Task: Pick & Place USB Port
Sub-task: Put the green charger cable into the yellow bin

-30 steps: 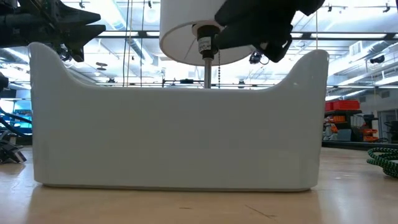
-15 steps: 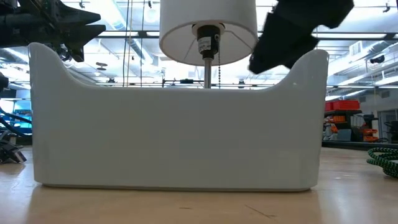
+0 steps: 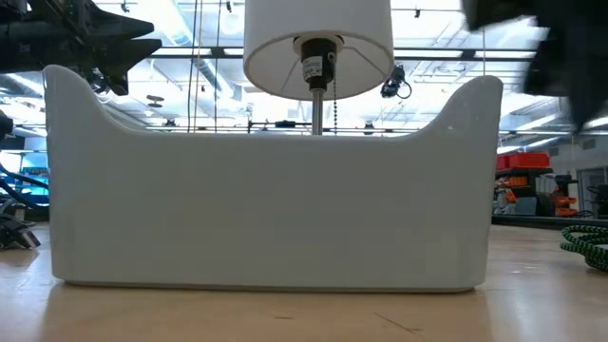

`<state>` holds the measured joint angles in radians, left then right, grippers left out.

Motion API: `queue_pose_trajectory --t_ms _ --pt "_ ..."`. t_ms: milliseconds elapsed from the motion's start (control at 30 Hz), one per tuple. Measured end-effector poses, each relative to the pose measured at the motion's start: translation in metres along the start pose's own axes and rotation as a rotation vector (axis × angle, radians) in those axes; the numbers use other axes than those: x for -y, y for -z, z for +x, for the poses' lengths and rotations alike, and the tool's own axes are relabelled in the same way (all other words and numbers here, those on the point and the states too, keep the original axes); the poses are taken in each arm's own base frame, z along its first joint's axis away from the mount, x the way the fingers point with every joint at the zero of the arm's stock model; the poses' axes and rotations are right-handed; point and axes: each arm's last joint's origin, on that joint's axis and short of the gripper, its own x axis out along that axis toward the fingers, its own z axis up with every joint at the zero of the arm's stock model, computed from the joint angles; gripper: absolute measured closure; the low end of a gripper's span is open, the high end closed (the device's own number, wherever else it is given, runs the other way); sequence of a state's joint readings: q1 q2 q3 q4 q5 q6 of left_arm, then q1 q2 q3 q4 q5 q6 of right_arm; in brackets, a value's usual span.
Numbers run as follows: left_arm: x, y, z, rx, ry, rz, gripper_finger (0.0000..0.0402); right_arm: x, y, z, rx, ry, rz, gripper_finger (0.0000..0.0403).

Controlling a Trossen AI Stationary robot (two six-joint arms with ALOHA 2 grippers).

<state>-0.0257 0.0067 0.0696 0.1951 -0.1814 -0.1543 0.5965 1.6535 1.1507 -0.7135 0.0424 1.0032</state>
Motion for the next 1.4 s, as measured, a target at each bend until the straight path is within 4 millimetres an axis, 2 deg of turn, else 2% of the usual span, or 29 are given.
queue_pose_trajectory --t_ms 133,267,733,900,1200,1400 --pt "0.000 0.000 0.000 0.000 0.000 0.000 0.0257 -0.008 0.016 -0.001 -0.077 -0.025 0.130 0.0341" --pt "0.000 0.000 0.000 0.000 0.002 -0.015 0.0257 -0.016 0.022 -0.001 -0.104 -0.079 0.158 0.0329" --pt "0.000 0.001 0.000 -0.007 0.001 -0.018 0.0257 -0.018 0.024 0.022 -0.114 -0.019 0.220 0.0229" --pt "0.000 0.001 0.000 -0.007 0.001 -0.018 0.0257 -0.016 0.026 0.037 -0.138 0.030 0.223 0.0205" --pt "0.000 0.001 0.000 -0.007 0.001 -0.017 0.0257 -0.015 0.028 0.063 -0.194 0.064 0.227 0.0193" --pt "0.000 0.001 0.000 -0.009 0.001 -0.017 0.0257 -0.018 0.024 0.065 -0.178 0.021 0.232 0.0193"
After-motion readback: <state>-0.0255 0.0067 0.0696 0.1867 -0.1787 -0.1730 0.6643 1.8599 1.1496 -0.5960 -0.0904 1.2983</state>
